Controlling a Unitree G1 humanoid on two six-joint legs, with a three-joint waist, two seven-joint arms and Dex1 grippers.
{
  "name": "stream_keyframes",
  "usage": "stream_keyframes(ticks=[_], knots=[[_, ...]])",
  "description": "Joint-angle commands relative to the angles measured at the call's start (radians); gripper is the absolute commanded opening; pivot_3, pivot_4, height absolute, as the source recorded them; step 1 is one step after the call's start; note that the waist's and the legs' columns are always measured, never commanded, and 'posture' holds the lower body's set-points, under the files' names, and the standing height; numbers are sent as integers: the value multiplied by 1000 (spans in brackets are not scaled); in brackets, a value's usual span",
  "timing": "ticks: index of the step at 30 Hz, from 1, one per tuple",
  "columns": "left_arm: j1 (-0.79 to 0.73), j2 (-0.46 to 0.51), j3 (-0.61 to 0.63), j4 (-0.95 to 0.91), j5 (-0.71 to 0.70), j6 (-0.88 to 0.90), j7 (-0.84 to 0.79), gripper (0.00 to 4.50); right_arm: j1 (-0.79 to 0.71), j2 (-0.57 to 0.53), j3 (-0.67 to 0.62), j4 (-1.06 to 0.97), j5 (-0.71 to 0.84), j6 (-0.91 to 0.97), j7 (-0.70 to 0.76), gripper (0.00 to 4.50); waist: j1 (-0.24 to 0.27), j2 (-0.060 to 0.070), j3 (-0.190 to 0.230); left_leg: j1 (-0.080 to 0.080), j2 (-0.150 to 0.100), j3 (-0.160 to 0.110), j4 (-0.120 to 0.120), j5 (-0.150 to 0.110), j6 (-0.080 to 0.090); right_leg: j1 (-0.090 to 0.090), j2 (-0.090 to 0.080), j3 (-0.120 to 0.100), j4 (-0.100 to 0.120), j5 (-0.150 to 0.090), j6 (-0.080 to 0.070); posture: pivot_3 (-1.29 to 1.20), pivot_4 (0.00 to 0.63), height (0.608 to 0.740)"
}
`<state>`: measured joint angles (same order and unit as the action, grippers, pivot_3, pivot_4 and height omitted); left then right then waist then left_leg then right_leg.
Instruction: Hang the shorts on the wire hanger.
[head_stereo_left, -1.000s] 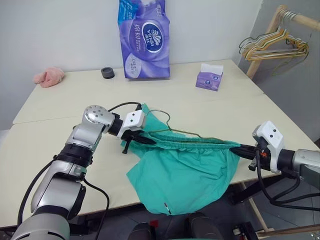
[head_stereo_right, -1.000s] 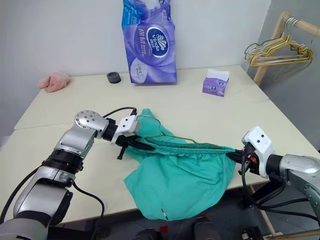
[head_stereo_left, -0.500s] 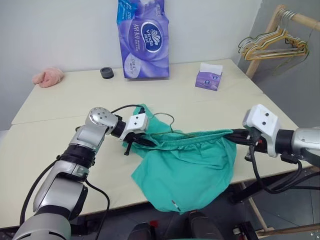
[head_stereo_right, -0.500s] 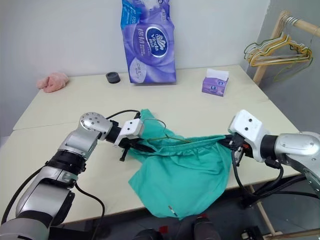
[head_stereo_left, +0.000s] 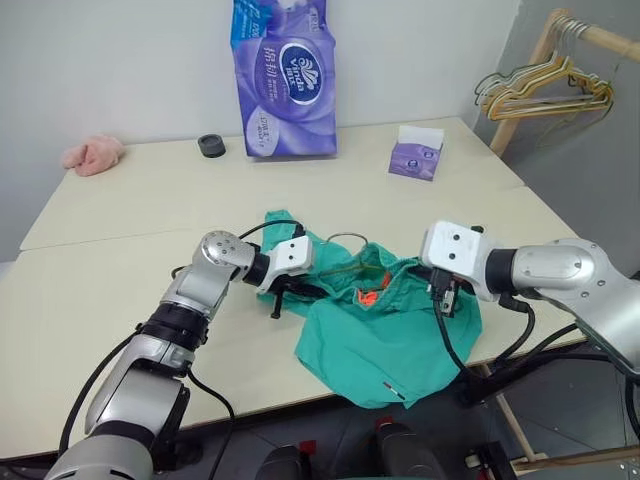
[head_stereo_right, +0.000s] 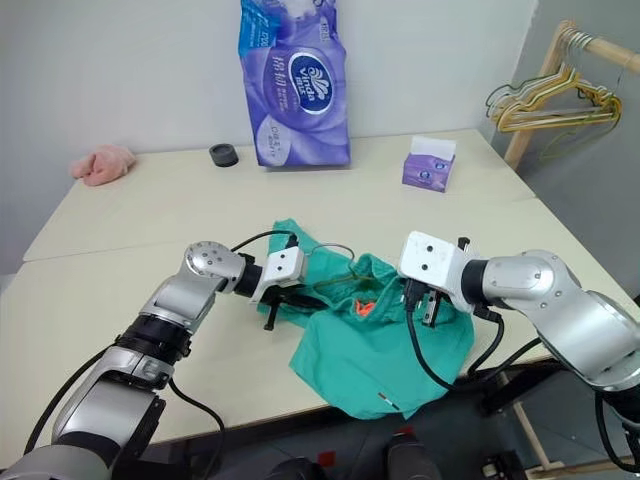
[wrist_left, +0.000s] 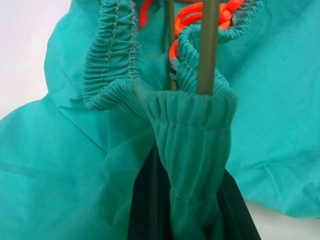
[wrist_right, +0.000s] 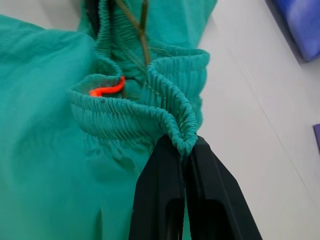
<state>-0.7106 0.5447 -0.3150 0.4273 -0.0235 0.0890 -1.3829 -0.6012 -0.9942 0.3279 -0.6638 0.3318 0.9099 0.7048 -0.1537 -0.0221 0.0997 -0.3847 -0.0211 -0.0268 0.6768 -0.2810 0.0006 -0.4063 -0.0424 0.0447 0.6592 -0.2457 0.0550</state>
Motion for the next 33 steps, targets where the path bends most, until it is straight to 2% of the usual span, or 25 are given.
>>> stream_keyframes(ticks=[1, 9, 14, 21, 26, 33], knots=[[0, -4, 6, -49, -9, -4, 8, 0, -6, 3, -38, -24, -10, -18, 26, 749, -1, 0, 0, 0, 0, 0, 0, 0, 0, 0, 0, 0, 0, 0, 0, -249, 77, 740], [7, -24, 3, -41, -7, -28, 32, 0, 27, 19, -141, -79, 82, 42, 79, 3347, -3, 0, 0, 0, -1, 0, 0, 0, 0, 0, -1, 0, 0, 0, 0, -262, 76, 740], [9, -33, 6, -40, -5, -30, 38, 0, 87, -16, -245, -126, 166, 81, 125, 3347, -6, 0, 0, 0, -1, 0, 0, 0, 0, 0, -1, -1, 0, 0, 0, -261, 77, 740], [8, -31, 4, -39, -6, -33, 38, 0, 190, -135, -359, -134, 203, 90, 183, 3347, -10, 0, 0, 0, -1, 0, 0, 0, 0, 1, -2, -1, 0, 0, 0, -262, 79, 740], [17, -30, -2, -54, -14, -32, 16, 0, 255, -198, -289, -70, 70, -1, 149, 3347, -12, 0, 0, 0, -1, 0, 0, 0, 0, 1, -2, -1, 0, 0, 0, -262, 77, 740], [19, -25, -1, -63, -11, -33, 6, 0, 301, -195, -217, 45, -54, -114, 146, 3347, -11, 0, 0, 0, -1, 1, 0, 0, 0, 1, -2, 0, 0, 0, 0, -253, 72, 740]])
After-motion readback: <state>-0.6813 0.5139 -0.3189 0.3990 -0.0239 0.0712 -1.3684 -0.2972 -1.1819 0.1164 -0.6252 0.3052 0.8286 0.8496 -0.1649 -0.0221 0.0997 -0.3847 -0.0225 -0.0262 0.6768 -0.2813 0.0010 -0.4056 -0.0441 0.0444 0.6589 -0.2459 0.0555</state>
